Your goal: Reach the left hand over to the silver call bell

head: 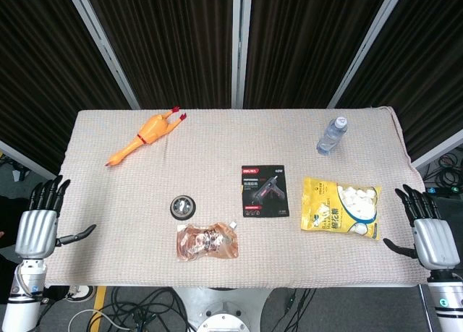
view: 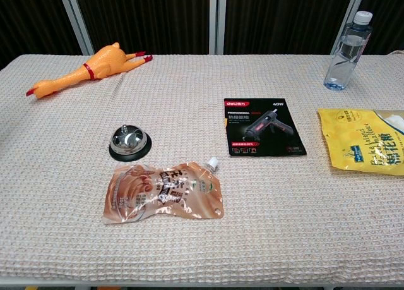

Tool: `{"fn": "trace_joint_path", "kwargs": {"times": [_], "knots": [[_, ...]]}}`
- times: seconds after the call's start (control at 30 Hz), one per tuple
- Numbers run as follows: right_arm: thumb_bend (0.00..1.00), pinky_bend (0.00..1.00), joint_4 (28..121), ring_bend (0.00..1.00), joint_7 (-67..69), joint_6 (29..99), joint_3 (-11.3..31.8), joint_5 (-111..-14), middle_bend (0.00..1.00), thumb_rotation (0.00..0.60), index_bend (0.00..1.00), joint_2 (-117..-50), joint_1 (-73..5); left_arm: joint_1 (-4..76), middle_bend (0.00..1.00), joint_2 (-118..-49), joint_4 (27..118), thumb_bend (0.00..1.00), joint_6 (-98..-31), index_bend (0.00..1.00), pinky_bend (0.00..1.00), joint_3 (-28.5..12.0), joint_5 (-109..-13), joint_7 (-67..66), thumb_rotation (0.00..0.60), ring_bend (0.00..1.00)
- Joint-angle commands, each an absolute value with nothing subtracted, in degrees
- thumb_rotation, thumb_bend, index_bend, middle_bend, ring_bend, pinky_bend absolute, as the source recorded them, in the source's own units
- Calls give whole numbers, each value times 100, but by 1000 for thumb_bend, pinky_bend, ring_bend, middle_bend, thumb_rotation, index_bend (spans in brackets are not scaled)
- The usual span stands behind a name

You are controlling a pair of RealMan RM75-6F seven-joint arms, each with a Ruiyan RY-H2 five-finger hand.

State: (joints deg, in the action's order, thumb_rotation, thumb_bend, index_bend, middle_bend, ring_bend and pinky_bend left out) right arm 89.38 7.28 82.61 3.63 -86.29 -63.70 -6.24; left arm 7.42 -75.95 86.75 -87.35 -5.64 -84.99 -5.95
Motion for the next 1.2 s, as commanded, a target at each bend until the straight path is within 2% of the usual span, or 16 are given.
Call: {"fn": "trace_joint_path", "kwargs": {"times": [0.03, 0.37, 0.57, 0.9, 1.2], "knots": [[0, 0, 8917, 0, 743, 8257, 360, -8626, 0, 600, 0, -6375, -623, 743, 0, -7597, 8688, 0, -8737, 35, 0, -565, -8491, -599, 169, 0], [0, 0, 8900, 0, 810, 8276, 388, -8581, 0, 600, 0, -6350, -609, 881, 0, -7607, 8756, 0, -8608, 34, 0, -604, -8518, -695, 170, 0], [0, 0, 8889, 0, 739, 8290, 374, -8606, 0, 600, 0, -6337, -601, 1195, 0, -7778, 8748, 0, -8248, 35, 0, -667, -8552, -709, 173, 0], [0, 0, 8992, 0, 634, 8364, 406, -8577, 0, 600, 0, -6248, -566, 2052, 0, -8653, 8561, 0, -7313, 34, 0, -725, -8738, -166, 187, 0], [0, 0, 8957, 0, 689, 8345, 417, -8531, 0, 600, 0, -6222, -553, 2706, 0, -9686, 7781, 0, -6661, 34, 0, -762, -8675, 232, 254, 0]]}}
